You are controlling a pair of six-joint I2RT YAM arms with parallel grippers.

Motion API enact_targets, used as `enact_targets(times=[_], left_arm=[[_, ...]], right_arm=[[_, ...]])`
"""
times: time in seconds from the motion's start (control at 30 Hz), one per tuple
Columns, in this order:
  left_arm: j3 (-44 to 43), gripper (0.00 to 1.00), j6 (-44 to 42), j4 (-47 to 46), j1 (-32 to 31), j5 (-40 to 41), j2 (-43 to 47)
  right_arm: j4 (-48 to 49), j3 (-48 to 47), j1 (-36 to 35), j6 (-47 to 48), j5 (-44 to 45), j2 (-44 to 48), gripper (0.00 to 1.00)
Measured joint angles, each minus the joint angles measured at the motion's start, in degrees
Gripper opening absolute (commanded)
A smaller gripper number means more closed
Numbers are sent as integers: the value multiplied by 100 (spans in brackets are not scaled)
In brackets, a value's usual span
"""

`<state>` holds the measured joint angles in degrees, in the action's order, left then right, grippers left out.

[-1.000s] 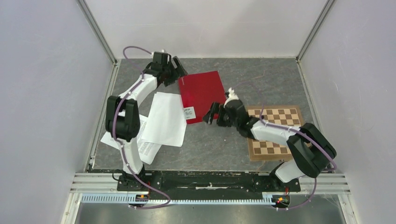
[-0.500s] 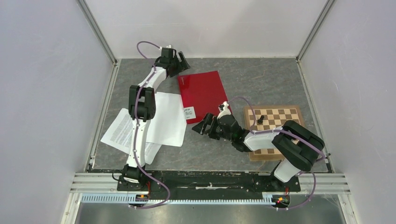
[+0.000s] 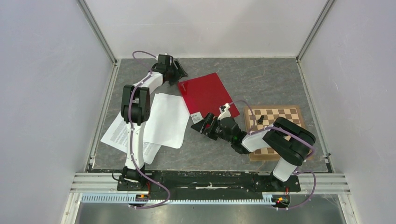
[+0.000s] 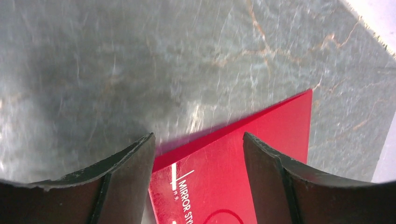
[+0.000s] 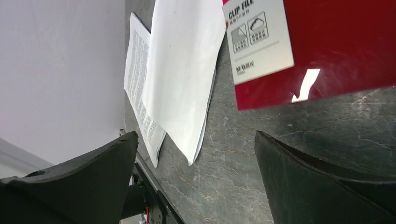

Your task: Put the files into the folder

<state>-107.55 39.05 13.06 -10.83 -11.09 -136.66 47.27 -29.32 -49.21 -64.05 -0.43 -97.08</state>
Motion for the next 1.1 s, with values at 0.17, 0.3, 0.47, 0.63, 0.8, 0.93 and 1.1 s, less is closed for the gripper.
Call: enact_targets(times=[0.17,0.3,0.47,0.63,0.8,0.93,1.1], left_arm=[[636,71,66,13,-57,0,422],[778,68,66,59,-81,0,516],[837,66,70,116,-81,9,562],[844,65,72,157,-81,17,570],[839,64,72,197,-81,26,570],[804,63,70,299,-81,26,570],[761,62,72,417,-81,26,570]], right_arm=[[249,149,26,-195,109,-59,98],[479,455,46,-367,267,-59,99],[907,811,72,-654,387,-35,99],[1287,1067,101,-898,507,-42,99],[1672,1123,146,-1115,575,-225,97],[1956,1123,177,-1272,614,-404,96],[2260,1123,190,-1456,662,-632,95]])
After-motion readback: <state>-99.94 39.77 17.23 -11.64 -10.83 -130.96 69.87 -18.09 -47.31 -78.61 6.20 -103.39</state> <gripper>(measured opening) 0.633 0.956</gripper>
